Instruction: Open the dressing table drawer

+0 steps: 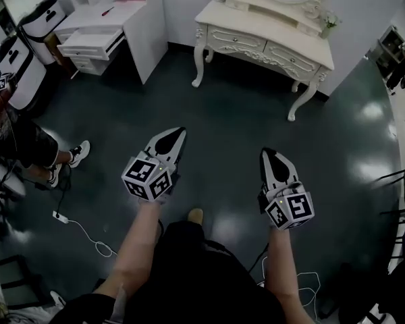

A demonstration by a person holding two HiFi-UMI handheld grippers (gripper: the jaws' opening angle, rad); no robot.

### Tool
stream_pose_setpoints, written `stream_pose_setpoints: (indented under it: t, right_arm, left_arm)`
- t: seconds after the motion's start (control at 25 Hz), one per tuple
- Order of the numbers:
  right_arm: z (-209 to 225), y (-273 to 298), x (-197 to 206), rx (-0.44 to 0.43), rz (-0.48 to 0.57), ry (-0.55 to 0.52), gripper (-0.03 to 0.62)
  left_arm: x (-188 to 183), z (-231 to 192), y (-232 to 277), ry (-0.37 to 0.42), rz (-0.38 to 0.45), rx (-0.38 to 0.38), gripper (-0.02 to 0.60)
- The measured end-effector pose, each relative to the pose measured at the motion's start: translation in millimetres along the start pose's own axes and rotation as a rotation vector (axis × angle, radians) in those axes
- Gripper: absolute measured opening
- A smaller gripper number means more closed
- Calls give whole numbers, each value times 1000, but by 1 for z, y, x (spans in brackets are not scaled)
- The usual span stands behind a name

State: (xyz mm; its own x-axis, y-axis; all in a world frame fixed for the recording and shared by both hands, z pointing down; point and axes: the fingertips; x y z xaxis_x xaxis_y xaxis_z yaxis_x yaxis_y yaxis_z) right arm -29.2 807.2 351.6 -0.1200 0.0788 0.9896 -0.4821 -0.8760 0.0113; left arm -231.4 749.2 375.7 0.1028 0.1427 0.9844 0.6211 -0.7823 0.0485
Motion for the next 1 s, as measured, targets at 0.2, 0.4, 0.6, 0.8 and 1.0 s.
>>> stream_pose_setpoints:
  t: [0.2,0.4,0.6,0.8,1.0]
  right_arm:
    - [27,44,5,37,-7,11,5]
    - [38,86,8,51,7,19,5]
    - [46,111,2,54,35,42,5]
    - [51,136,-5,32,48,57,6]
    - [59,163,-6,-10,37,59,6]
  left_arm:
    - [-1,-34,43,5,-11,26,12]
    - [-8,-75,73,0,1,34,12]
    - [-22,-92,93,18,17,42,12]
    - [-30,-107,103,17,29,35,12]
    - [-26,-123,121,1,26,17,12]
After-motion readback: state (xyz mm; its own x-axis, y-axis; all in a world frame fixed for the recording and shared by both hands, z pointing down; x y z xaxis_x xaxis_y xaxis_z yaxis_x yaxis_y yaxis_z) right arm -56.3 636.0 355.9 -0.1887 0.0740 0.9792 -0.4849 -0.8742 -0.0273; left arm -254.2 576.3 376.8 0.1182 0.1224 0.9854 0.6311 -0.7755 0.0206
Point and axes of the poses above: the fingertips, and each gripper's own axes: y forward along the fingers, z to its right, x out of its underside, and after that the axes turned 3 degrees about y, right-handed
